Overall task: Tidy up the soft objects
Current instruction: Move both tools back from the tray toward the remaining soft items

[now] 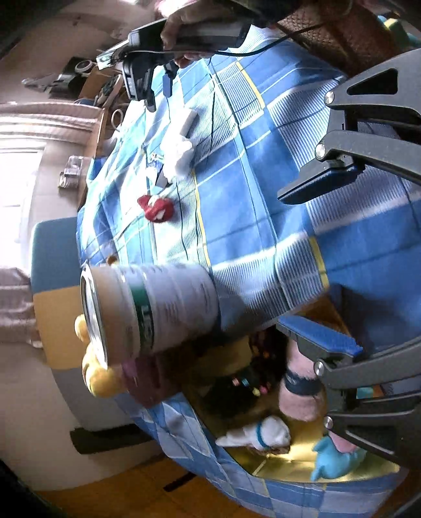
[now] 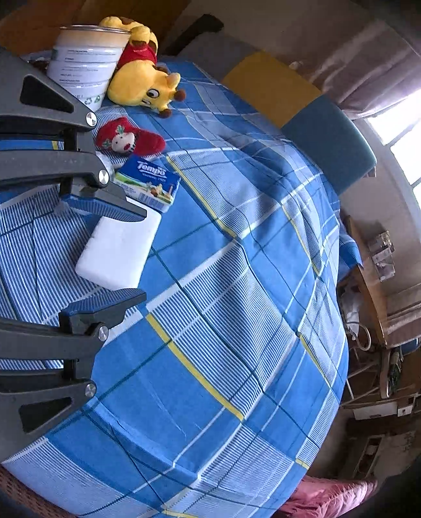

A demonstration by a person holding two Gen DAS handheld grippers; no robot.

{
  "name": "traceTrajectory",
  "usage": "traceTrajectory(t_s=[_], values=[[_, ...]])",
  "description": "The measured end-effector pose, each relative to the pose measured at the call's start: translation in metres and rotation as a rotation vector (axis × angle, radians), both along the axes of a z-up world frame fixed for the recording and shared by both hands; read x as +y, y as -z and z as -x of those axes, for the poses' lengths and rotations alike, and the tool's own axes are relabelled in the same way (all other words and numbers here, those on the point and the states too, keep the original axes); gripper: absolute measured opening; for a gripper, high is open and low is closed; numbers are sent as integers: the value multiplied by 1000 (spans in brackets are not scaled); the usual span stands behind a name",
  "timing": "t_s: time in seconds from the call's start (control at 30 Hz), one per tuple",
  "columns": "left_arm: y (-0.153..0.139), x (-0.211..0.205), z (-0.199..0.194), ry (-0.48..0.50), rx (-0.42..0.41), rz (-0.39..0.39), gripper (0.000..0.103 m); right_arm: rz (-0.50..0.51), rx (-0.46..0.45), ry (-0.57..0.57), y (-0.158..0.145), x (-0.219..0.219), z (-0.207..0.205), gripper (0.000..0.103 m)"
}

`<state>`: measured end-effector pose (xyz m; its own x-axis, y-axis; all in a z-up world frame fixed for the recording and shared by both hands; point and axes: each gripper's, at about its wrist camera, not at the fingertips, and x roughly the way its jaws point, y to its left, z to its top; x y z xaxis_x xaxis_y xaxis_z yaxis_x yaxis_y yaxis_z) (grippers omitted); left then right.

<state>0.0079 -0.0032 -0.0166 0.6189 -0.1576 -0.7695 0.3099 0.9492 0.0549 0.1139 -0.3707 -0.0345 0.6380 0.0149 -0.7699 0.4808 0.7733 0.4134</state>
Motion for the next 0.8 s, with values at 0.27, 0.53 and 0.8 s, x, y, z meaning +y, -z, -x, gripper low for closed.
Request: traceTrajectory(t_s=[0.27, 0.53, 0.8], values=[[-7, -33, -12, 54, -37, -29, 72, -23, -11, -6, -2, 1, 1, 43], [-9, -59, -15, 117, -52, -39, 72, -36, -22, -3, -4, 0, 3, 43], [-4, -80, -26, 149, -43, -56, 72, -81, -37, 12, -4, -7, 5, 43]])
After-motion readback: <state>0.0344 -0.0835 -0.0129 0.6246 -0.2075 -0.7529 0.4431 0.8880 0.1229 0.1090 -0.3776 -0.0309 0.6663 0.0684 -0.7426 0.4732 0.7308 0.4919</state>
